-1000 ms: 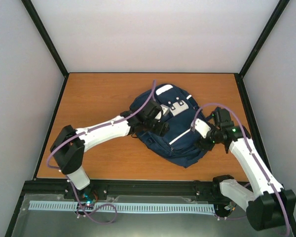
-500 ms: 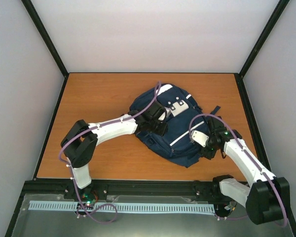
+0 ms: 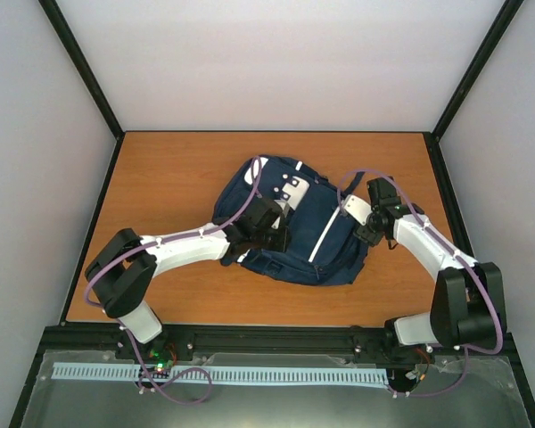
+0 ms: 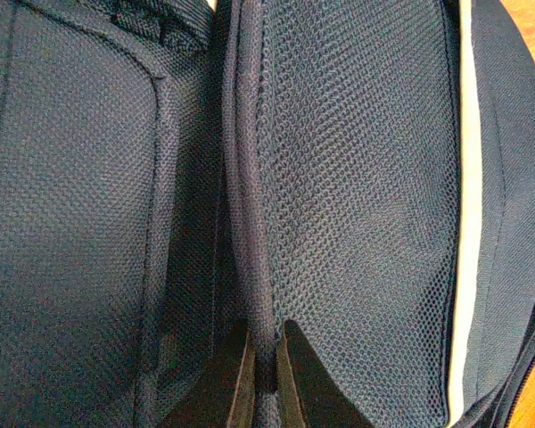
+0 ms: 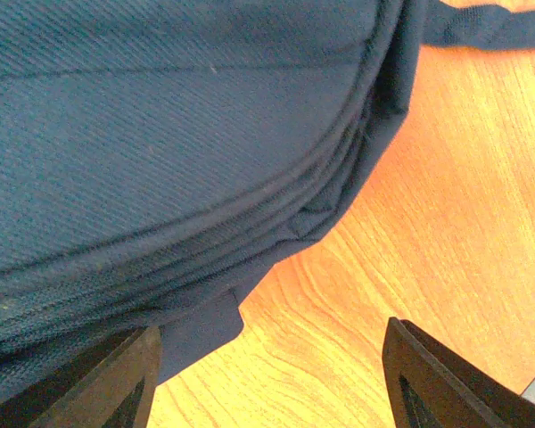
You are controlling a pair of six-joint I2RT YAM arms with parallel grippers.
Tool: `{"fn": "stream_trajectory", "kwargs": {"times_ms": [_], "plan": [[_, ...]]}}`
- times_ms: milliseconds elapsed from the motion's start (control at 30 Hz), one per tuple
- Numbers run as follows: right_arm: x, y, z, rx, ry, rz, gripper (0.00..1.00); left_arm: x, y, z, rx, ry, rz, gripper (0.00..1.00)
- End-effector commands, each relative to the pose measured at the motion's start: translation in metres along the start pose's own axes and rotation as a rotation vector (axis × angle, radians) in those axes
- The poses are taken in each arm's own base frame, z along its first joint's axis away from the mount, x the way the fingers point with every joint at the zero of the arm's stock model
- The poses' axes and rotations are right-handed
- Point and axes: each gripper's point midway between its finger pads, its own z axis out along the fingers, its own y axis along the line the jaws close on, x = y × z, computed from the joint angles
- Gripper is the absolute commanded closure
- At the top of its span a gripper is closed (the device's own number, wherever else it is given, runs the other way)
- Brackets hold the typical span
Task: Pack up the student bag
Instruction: Adjust the student bag at the center of the board.
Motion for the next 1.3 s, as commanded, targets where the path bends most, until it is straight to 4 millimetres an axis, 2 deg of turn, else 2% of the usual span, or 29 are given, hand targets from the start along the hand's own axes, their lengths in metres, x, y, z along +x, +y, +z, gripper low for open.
{"fn": "stream_trajectory", "kwargs": {"times_ms": [0, 267, 400, 467, 600, 733, 800, 933, 1033, 1167, 1267], "plan": [[-0.011, -0.021, -0.011, 0.051, -0.05, 0.086, 0.29, -0.005, 0.003, -0.01, -0.028, -0.043, -0.079, 0.99], [-0.027, 0.02, -0.091, -0.133, -0.201, 0.167, 0.28, -0.016, -0.002, -0.013, -0.007, -0.087, -0.138, 0.99], [-0.045, 0.063, -0.108, -0.285, -0.297, 0.119, 0.33, -0.016, -0.001, -0.011, 0.027, -0.128, -0.237, 0.99], [-0.051, 0.087, -0.109, -0.369, -0.332, 0.07, 0.36, -0.013, 0.004, -0.009, 0.029, -0.138, -0.286, 0.99], [-0.048, 0.115, -0.09, -0.417, -0.251, -0.007, 0.47, -0.013, 0.008, -0.011, 0.016, -0.16, -0.323, 0.99], [-0.05, 0.133, -0.077, -0.471, -0.212, -0.035, 0.49, -0.016, 0.014, -0.016, -0.004, -0.19, -0.339, 0.99], [-0.051, 0.13, -0.064, -0.42, -0.203, -0.04, 0.48, -0.016, 0.015, -0.018, -0.007, -0.197, -0.348, 0.99], [-0.054, 0.11, -0.027, -0.304, -0.129, -0.029, 0.51, -0.013, 0.022, -0.021, -0.023, -0.216, -0.376, 0.99], [-0.061, 0.1, -0.007, -0.271, -0.096, -0.004, 0.54, -0.009, 0.028, -0.024, -0.039, -0.235, -0.401, 0.99], [-0.08, 0.087, 0.005, -0.245, -0.115, 0.048, 0.54, -0.005, 0.039, -0.026, -0.071, -0.259, -0.452, 0.99], [-0.092, 0.078, 0.003, -0.235, -0.136, 0.084, 0.54, -0.002, 0.045, -0.027, -0.088, -0.285, -0.502, 0.99]]}}
